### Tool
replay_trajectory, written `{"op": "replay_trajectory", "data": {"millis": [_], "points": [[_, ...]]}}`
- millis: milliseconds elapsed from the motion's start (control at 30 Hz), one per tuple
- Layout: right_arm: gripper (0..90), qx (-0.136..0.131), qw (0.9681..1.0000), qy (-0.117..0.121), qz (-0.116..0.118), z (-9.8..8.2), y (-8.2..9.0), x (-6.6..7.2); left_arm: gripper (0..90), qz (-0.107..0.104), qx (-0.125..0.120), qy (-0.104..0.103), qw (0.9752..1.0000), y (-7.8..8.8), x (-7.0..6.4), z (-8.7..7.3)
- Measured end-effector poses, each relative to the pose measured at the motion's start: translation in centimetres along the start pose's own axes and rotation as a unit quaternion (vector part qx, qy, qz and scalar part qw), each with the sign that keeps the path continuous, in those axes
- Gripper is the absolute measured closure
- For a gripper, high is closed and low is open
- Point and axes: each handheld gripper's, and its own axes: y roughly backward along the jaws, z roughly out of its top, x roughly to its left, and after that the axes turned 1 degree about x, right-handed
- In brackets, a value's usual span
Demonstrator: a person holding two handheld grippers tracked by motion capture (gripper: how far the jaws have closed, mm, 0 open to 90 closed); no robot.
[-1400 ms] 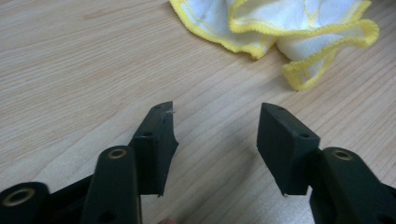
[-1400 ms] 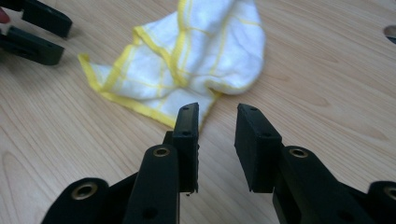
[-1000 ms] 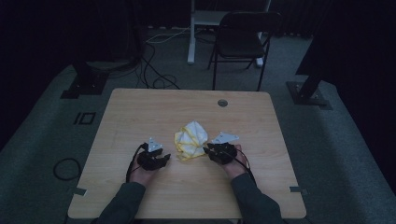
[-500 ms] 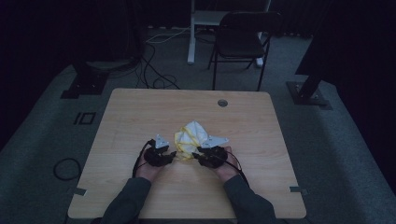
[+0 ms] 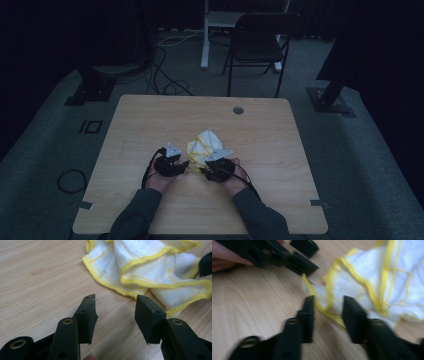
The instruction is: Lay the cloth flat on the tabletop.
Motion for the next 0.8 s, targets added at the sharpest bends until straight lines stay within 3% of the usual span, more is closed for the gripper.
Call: {"op": "replay_trajectory", "data": {"millis": [67, 133, 367, 433, 567, 800], "points": [[80.8, 0.004, 1.0, -0.006, 0.002, -0.1, 0.0, -0.3, 51.4, -0.001, 0.0, 0.0, 1.0, 0.0, 0.0, 0.1], [87.2, 0.005, 1.0, -0.008, -0.001, -0.1, 0.3, -0.5, 51.1, -0.002, 0.001, -0.001, 1.0, -0.1, -0.1, 0.1], [88.6, -0.004, 0.9996, -0.014, -0.024, -0.4, 1.5, -1.6, 50.1, -0.008, 0.002, -0.008, 0.9999, -0.3, -0.5, 0.5], [88.6, -0.014, 0.999, -0.028, -0.033, -0.7, 2.1, -2.4, 49.6, -0.011, 0.003, -0.013, 0.9998, -0.4, -0.8, 0.7], [88.6, -0.021, 0.9984, -0.038, -0.035, -0.8, 2.6, -2.8, 49.3, -0.023, 0.005, -0.027, 0.9994, -1.0, -1.7, 1.0], [88.6, -0.023, 0.9986, -0.035, -0.032, -0.9, 2.6, -2.6, 52.6, -0.044, 0.004, -0.031, 0.9986, -2.0, -3.0, 1.7]]}}
